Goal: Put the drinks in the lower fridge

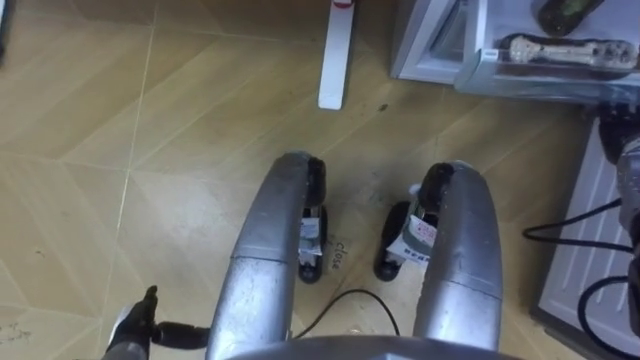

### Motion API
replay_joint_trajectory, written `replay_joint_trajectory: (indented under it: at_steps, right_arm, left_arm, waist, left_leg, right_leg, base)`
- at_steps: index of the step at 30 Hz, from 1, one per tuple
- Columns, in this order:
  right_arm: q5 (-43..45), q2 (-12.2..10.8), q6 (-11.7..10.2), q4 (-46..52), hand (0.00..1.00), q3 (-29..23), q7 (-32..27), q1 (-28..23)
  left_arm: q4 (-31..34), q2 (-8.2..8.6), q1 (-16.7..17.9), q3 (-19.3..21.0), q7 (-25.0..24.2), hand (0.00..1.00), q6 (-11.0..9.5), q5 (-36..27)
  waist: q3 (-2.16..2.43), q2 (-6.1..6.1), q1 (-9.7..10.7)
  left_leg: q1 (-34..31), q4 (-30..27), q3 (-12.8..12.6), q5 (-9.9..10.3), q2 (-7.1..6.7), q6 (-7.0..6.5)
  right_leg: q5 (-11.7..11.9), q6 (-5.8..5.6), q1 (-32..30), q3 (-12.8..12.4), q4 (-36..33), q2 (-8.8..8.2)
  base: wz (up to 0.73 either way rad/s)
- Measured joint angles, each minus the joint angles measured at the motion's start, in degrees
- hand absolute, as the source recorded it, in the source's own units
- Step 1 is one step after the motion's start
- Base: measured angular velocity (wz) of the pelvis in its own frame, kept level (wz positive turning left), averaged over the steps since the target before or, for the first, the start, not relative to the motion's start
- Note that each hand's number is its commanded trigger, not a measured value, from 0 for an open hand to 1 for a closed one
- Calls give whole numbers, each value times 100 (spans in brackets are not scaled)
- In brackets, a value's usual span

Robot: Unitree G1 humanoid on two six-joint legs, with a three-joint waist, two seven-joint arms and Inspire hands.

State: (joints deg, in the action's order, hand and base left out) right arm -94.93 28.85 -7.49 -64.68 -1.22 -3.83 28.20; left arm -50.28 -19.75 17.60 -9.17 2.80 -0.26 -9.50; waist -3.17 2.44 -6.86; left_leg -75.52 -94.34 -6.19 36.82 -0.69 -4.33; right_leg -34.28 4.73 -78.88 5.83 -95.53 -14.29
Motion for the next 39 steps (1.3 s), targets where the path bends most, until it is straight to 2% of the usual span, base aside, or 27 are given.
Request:
replay_joint_trajectory:
  at_steps: [2,6,10,12,15,17,25,29,35,39]
  right_arm:
    - [6,8,-20,291,0,3,-379,0]
    - [2,135,-18,628,0,142,-625,11]
    - [-11,146,26,646,0,469,-665,276]
    - [-2,147,13,657,0,564,-651,493]
    - [40,145,-12,722,0,648,-406,511]
    - [51,146,6,752,0,722,-346,513]
    - [26,144,2,986,0,831,-479,514]
    - [30,144,-9,1190,0,902,-706,514]
    - [49,143,-55,1225,0,936,-821,514]
    - [49,144,-153,1225,0,935,-891,514]
  left_arm:
    - [168,-58,274,32,-15,0,-5,8]
    - [406,-164,568,122,-12,0,0,7]
    - [561,-240,648,117,29,0,-3,-9]
    - [681,-268,679,113,53,0,-8,-129]
    - [742,-354,714,101,61,0,0,-222]
    - [775,-367,720,98,61,0,27,-223]
    - [875,-419,752,73,85,0,75,-208]
    - [1189,-420,940,89,97,0,124,-201]
    - [1291,-420,969,88,61,0,138,-150]
    - [1294,-421,969,61,59,0,157,-112]
  waist:
    - [0,0,-4]
    - [-2,4,-63]
    - [-11,17,-113]
    - [-14,24,-125]
    - [-34,57,-104]
    - [-41,69,-111]
    - [-37,64,-154]
    - [-29,53,-149]
    - [16,-43,-205]
    - [24,-126,-274]
  left_leg:
    - [29,43,-2,-3,9,14]
    - [122,178,6,-36,-1,71]
    - [202,242,83,-44,-2,149]
    - [211,252,186,-41,-5,218]
    - [261,250,324,-38,-2,263]
    - [293,251,343,-23,1,317]
    - [311,249,351,-51,2,365]
    - [329,249,352,-59,9,381]
    - [401,264,351,-73,10,408]
    - [441,290,349,-105,-2,450]
  right_leg:
    - [-5,11,45,50,33,-74]
    - [-2,24,142,146,137,-216]
    - [-78,152,264,274,158,-273]
    - [-139,258,353,416,174,-319]
    - [-189,374,512,576,189,-349]
    - [-210,381,553,595,193,-343]
    - [-220,365,579,603,191,-353]
    - [-206,357,584,601,185,-338]
    - [-201,377,649,600,180,-330]
    - [-199,392,679,594,184,-334]
  base:
    - [-4]
    - [0]
    - [9]
    - [13]
    - [14]
    - [0]
    - [0]
    - [0]
    - [0]
    - [0]
